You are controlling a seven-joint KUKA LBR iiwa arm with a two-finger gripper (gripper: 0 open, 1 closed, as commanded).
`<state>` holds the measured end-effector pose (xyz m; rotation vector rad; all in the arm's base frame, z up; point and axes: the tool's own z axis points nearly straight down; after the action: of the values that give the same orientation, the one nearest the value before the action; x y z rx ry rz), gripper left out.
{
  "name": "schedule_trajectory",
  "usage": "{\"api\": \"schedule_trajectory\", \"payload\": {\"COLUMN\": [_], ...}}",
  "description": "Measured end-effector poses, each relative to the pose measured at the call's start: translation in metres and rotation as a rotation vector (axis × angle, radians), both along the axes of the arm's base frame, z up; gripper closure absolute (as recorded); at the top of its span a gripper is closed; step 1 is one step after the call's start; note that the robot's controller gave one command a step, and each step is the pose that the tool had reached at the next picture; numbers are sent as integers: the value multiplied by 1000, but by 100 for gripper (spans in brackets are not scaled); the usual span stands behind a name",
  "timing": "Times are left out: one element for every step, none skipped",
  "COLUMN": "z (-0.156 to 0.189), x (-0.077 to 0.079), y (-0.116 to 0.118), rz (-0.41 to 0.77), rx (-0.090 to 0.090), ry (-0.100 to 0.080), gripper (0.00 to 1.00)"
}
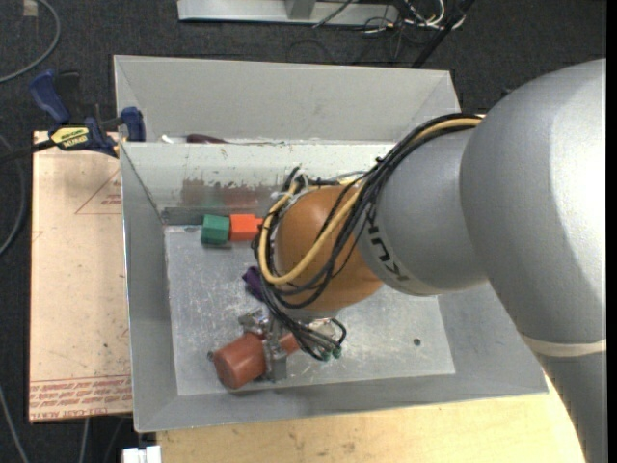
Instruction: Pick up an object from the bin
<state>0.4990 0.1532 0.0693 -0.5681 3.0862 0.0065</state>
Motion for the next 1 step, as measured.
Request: {"api": "schedule_trajectory", "payload": {"z": [1], "x": [2], "y": [0], "rz": [-1], "rx": [1], "ry": [-4], "gripper": [0]}}
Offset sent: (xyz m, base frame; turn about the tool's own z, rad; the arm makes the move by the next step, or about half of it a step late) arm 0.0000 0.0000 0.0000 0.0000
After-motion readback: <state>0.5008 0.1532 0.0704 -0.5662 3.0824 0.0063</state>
